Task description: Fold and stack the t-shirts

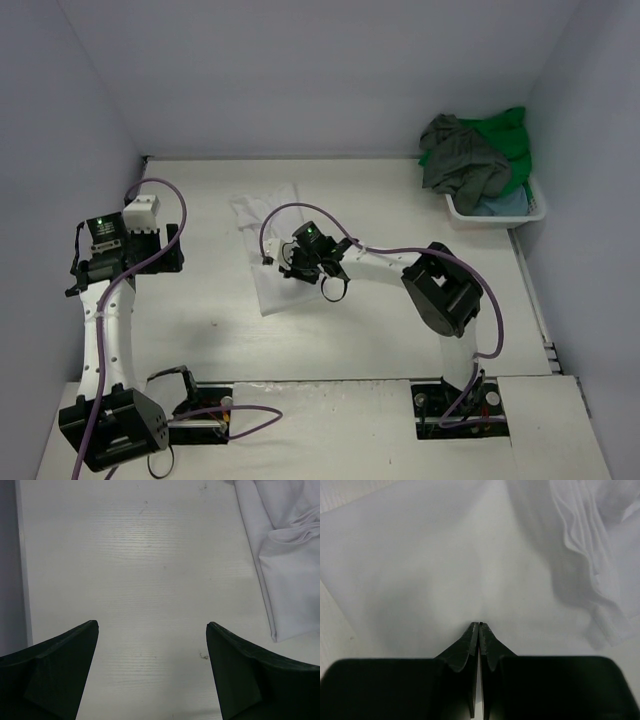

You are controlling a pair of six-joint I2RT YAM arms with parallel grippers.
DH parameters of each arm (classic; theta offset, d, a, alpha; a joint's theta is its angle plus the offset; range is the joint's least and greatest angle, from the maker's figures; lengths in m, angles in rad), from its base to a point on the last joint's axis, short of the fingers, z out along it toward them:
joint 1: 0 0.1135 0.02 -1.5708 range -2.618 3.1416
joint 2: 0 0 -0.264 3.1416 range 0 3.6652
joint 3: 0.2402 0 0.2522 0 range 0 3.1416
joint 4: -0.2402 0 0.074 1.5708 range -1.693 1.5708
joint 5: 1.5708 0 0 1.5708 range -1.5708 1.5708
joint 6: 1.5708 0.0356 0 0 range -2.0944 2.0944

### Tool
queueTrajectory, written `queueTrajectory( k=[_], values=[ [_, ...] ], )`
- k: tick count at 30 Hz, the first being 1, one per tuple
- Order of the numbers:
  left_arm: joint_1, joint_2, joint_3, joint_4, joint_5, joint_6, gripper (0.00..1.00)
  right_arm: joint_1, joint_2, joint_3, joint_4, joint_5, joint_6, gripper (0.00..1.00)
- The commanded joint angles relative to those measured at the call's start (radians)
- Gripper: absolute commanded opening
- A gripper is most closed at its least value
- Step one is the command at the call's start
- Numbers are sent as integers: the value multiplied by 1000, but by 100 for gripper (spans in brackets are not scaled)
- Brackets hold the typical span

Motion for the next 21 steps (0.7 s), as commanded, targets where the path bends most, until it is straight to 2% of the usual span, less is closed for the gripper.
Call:
queueTrajectory(
  k=[1,9,21],
  values=[
    [8,-1,23,21,27,2,83,11,13,-7,-17,-30,-12,0],
    [10,11,25,15,44,7,83,52,-39,-70,-165,-19,-74,0],
    [8,6,20,1,53,16,83,129,-254,-229,-275,32,-41,0]
  ],
)
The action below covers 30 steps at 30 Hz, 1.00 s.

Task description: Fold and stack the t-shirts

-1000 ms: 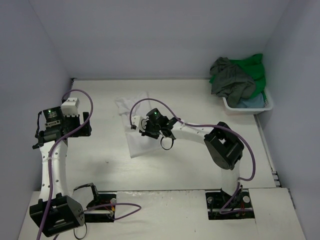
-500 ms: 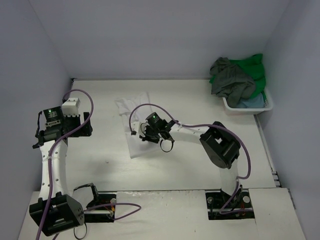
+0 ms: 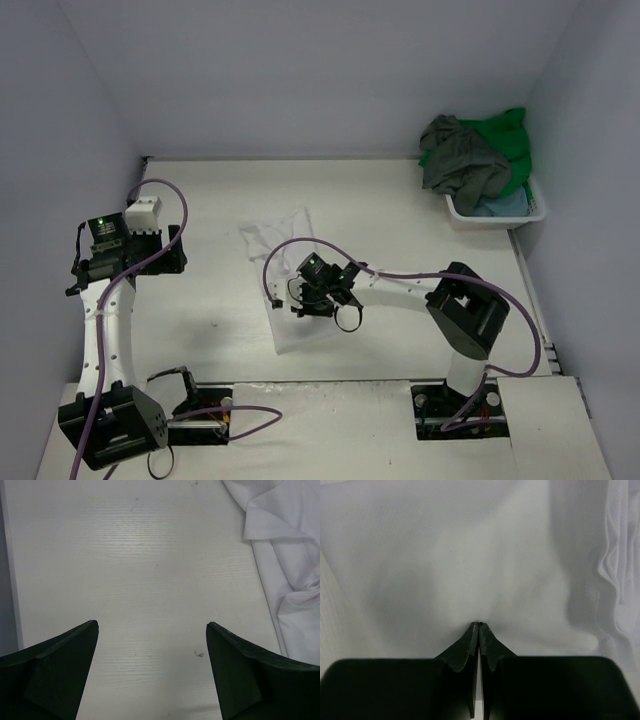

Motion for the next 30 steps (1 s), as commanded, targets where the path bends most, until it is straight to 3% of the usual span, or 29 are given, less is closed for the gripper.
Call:
queueTrajectory(
  k=[1,8,10,16,30],
  values=[
    [8,-5,20,7,21,15,83,21,-83,-33,-104,29,22,0],
    [10,-1,20,2,21,18,83,21,-215,4,-113,87,36,12],
    [11,1,19,4,23,17,83,21,-237,27,-124,93,42,25],
    [22,10,15,10,26,21,83,29,-303,72,-146,64,58,31],
    [30,8,15,10,19,20,83,179,-392,-191,-87,116,-70,52]
  ],
)
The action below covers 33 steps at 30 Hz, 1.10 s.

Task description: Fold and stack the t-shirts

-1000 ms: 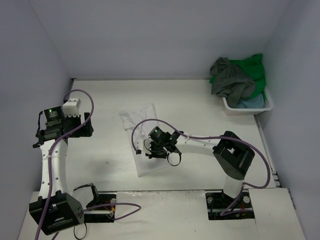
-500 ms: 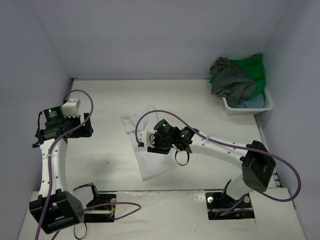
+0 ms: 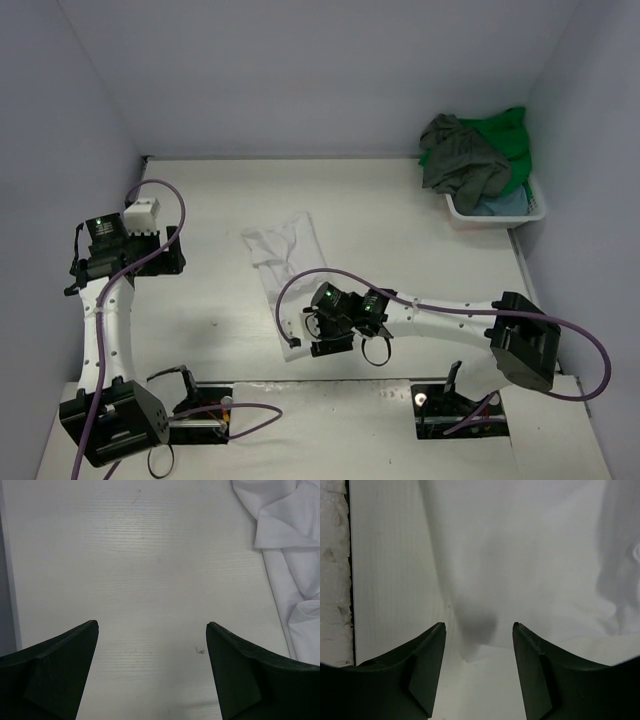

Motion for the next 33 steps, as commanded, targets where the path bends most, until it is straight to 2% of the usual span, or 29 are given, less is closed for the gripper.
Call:
queueTrajectory(
  k=[1,18,33],
  values=[
    [11,0,19,27,10,14,83,10,-73,-9,50,41,-41,53],
    [16,9,19,30,4,14,83,66,22,-69,172,12,-38,60],
    [24,12,19,30,10,16,83,66,131,-37,242,-7,-67,61]
  ],
)
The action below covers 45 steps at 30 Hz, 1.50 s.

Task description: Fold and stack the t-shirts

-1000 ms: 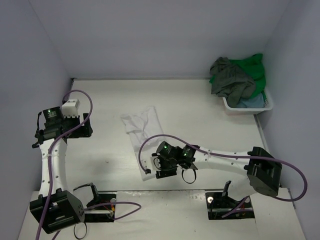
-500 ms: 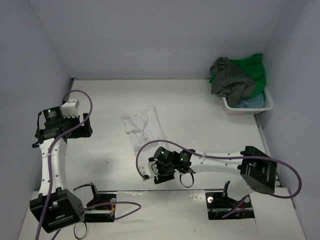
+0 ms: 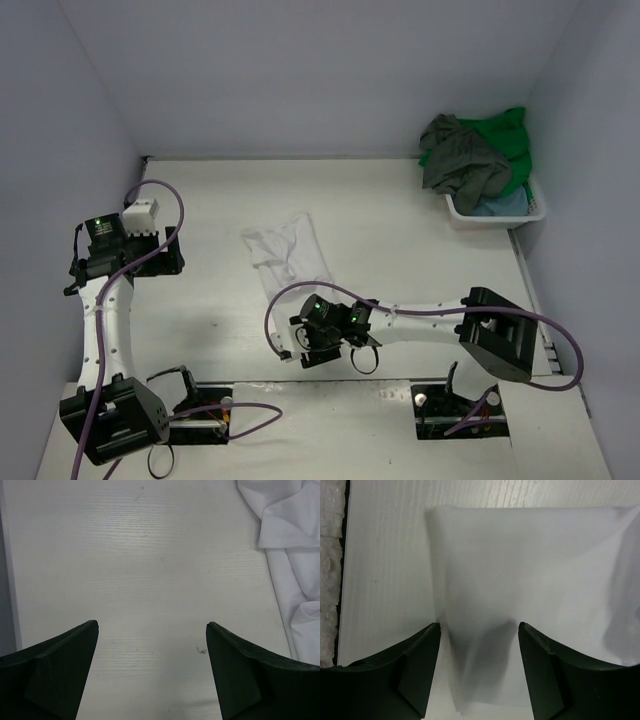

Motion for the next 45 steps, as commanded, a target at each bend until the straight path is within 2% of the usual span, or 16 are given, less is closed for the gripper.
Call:
queueTrajectory(
  k=[1,8,11,12,15,22,32,36,40,45],
  values=[
    [12,2,20,29,12,14,83,8,38,31,41,-16,-23,61],
    [16,2,22,26,21,16,83,8,86,37,60,-30,-28,57],
    [19,4,23,25,28,14,83,8,101,40,48,-33,-32,45],
    [18,4,23,25,29,13,83,8,104,43,40,-36,-32,36],
    [18,4,23,22,31,13,83,8,113,48,20,-48,-31,24],
    [22,2,23,20,38,14,83,8,60,65,-56,-47,-35,1],
    [28,22,31,12,77,16,83,8,-72,172,-233,-79,-29,0],
    [27,94,45,6,142,30,83,8,-111,208,-285,-97,-43,0],
    [-7,191,78,26,224,59,83,0,-128,221,-307,-99,-72,0],
    [-140,342,190,61,239,80,82,-66,-111,263,-316,-133,-121,0]
  ],
)
